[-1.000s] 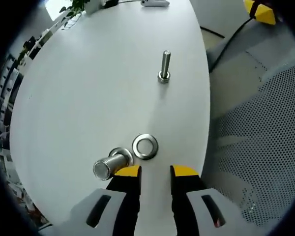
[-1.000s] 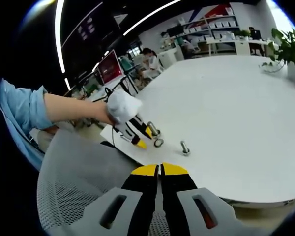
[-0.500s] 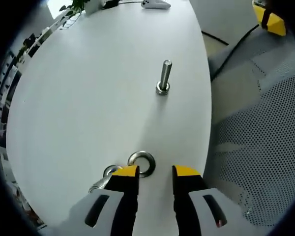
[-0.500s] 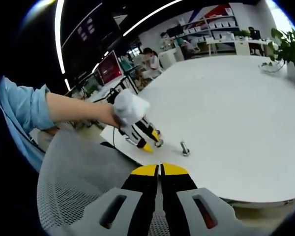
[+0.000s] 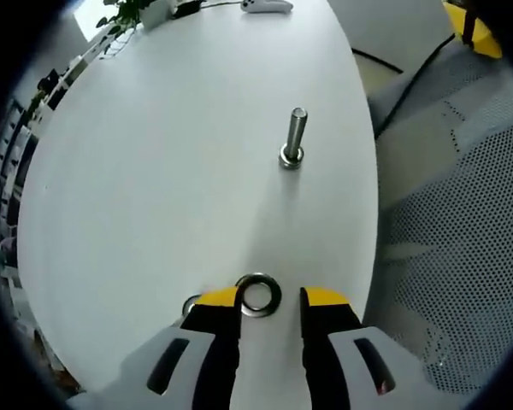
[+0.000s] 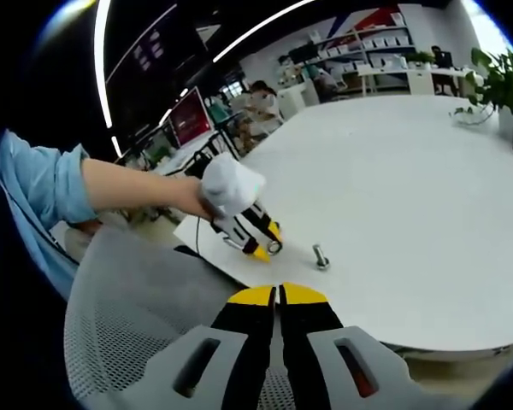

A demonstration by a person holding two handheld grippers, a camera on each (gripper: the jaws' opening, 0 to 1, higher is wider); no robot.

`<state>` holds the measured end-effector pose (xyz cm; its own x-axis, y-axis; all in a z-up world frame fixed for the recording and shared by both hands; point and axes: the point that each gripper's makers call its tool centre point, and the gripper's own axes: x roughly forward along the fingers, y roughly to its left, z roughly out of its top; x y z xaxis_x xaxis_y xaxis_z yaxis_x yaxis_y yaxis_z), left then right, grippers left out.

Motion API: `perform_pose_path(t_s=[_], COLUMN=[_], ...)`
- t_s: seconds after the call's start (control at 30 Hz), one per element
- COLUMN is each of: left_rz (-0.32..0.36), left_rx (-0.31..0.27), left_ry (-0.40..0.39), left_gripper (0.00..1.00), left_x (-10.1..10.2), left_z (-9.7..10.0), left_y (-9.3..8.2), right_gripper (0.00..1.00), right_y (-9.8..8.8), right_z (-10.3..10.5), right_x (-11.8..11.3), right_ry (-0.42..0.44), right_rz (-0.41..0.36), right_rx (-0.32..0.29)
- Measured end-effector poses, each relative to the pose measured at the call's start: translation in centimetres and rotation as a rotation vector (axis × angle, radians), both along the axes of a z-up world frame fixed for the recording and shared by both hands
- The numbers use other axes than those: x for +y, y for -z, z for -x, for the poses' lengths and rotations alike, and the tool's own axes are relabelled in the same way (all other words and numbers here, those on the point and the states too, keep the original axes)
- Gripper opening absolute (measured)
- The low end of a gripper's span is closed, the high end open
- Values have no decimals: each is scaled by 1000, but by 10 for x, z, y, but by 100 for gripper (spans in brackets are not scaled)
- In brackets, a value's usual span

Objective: Place the washer onto the threaded stud by aligning its center hole with the stud, sliding it down to the base, and recovering from edge contact or off-axis alignment until the washer reaches the visible bottom stop.

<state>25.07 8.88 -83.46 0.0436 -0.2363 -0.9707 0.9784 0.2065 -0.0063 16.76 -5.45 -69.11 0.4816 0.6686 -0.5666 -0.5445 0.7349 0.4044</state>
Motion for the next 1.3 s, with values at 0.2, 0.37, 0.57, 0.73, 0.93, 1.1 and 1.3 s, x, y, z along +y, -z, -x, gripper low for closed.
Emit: perform_pose_path(t_s=[0.2,0.37,0.57,0.73,0.93,1.1,1.3], left_rz=[21,11,-16,-24,-26,-41,-27], left_rx=[1,1,32,-5,-8,-12,-39], left_ry=[-41,-36,-14,17,66,43,41], left_gripper=[26,28,31,25,27,23,20], left_x=[3,4,2,2,2,1,1], left_z=[-9,-8,3,-4,-1,-1,0], left_y=[-5,-2,7,5,5,5,4], right_gripper=[5,5,5,5,5,5,5], right_y=[1,1,1,0,0,0,-1], right_z=[0,1,1,0,0,0,0], right_x=[0,0,0,0,0,0,1], right_ry=[-3,-6,-4,1,2,3,4], right_rz=[2,5,4,-1,-3,-3,-4], right_rx=[2,6,6,3,2,1,-2])
